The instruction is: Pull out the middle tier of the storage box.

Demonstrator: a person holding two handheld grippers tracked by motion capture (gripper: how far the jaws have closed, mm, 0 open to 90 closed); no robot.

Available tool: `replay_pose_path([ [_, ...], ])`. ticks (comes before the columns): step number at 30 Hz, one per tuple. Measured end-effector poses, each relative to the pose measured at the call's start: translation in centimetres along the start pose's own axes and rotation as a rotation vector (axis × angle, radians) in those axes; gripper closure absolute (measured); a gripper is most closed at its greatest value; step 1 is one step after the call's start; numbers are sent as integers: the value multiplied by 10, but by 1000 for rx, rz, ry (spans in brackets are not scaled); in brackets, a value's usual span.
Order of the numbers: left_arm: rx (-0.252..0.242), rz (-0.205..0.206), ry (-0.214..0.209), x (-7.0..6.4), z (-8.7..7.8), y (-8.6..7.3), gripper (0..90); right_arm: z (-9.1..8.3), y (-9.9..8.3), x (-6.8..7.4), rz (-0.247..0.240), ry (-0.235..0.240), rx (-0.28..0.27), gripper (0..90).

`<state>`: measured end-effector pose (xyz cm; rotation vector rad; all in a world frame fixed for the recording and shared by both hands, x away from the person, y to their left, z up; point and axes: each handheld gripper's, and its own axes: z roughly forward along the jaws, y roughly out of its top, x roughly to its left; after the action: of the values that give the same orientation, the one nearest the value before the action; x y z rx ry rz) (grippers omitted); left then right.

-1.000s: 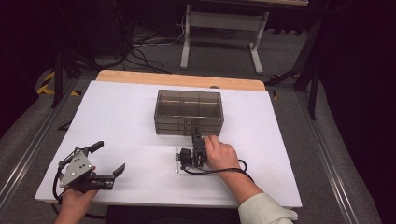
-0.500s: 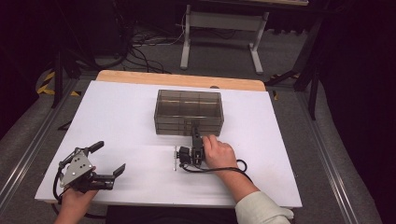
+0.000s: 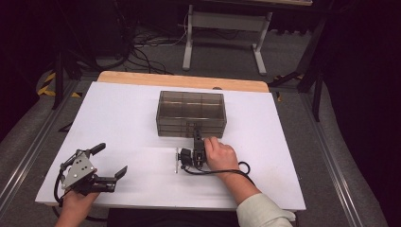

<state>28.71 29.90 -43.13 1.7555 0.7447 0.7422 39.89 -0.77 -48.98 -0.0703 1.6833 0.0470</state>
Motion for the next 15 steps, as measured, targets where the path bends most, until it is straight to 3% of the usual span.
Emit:
replay_pose_path([
  [15, 2, 3, 0, 0, 0, 0, 3, 0, 3, 0, -5, 6, -6, 805],
])
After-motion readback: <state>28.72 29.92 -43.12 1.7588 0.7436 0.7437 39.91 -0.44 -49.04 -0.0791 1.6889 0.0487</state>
